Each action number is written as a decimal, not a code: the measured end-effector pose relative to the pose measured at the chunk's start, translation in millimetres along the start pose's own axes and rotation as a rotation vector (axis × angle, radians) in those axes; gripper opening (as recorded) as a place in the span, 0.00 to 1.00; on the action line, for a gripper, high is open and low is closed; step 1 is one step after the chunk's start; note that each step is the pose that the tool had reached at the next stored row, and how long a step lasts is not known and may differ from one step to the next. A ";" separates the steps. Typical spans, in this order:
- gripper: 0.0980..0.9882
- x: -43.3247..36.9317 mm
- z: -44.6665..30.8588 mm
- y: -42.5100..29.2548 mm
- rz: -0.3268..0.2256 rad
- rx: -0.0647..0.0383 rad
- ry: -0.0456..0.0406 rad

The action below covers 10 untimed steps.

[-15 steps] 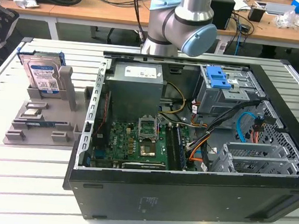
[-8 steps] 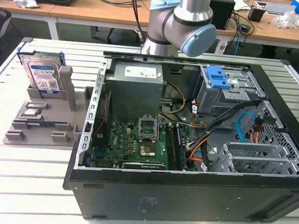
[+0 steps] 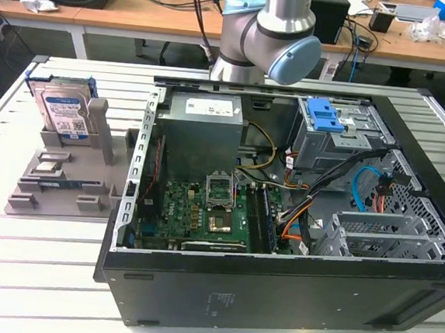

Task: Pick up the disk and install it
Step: 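Reach for the disk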

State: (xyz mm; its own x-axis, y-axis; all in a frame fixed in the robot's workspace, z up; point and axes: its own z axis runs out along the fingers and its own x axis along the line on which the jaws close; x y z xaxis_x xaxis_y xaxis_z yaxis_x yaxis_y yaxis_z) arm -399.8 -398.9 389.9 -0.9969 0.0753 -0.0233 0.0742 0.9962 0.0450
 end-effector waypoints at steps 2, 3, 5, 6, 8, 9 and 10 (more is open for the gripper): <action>0.00 3.4 0.0 -0.3 0.000 0.000 0.0000; 0.00 4.7 0.0 -0.3 0.000 0.000 0.0000; 0.00 8.9 0.0 -0.7 0.000 0.000 0.0000; 0.00 10.4 -0.1 -0.8 0.000 0.000 0.0000; 0.00 13.8 -0.1 -1.0 0.000 0.000 0.0000; 0.00 15.6 -0.1 -1.2 0.000 0.000 0.0000; 0.00 17.0 -0.1 -1.3 0.000 0.000 0.0000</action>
State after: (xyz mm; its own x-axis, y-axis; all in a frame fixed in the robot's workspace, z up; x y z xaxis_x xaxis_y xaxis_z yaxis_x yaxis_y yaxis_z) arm -416.9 -398.8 389.5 -0.9969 0.0753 -0.0233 0.0742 0.9962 0.0450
